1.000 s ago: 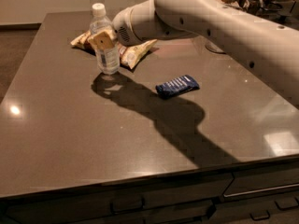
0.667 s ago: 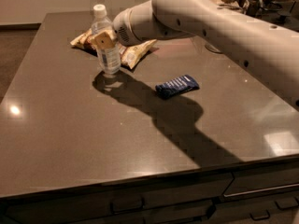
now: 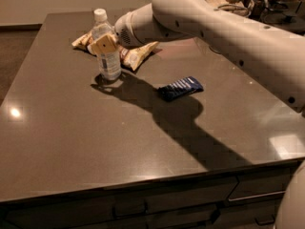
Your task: Move blue plastic bottle near brown chip bag
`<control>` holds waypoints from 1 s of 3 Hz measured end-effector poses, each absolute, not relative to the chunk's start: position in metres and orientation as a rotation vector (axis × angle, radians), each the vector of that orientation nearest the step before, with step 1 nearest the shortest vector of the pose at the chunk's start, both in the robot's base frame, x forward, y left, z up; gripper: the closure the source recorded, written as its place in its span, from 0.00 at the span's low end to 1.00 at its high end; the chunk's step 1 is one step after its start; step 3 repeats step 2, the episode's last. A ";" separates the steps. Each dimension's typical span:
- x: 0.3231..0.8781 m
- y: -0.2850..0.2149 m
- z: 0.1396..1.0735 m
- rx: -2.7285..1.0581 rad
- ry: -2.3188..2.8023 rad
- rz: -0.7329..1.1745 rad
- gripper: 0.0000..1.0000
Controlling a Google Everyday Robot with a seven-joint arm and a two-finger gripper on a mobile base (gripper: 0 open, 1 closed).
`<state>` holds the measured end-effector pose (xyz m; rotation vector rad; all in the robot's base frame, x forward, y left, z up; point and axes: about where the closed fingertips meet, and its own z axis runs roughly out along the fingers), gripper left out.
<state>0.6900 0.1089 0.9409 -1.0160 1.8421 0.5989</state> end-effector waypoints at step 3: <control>0.689 0.111 0.941 -1.019 1.841 0.601 0.00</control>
Offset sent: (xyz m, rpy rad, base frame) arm -0.0007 0.0016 0.0000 -0.0001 -0.0001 0.0027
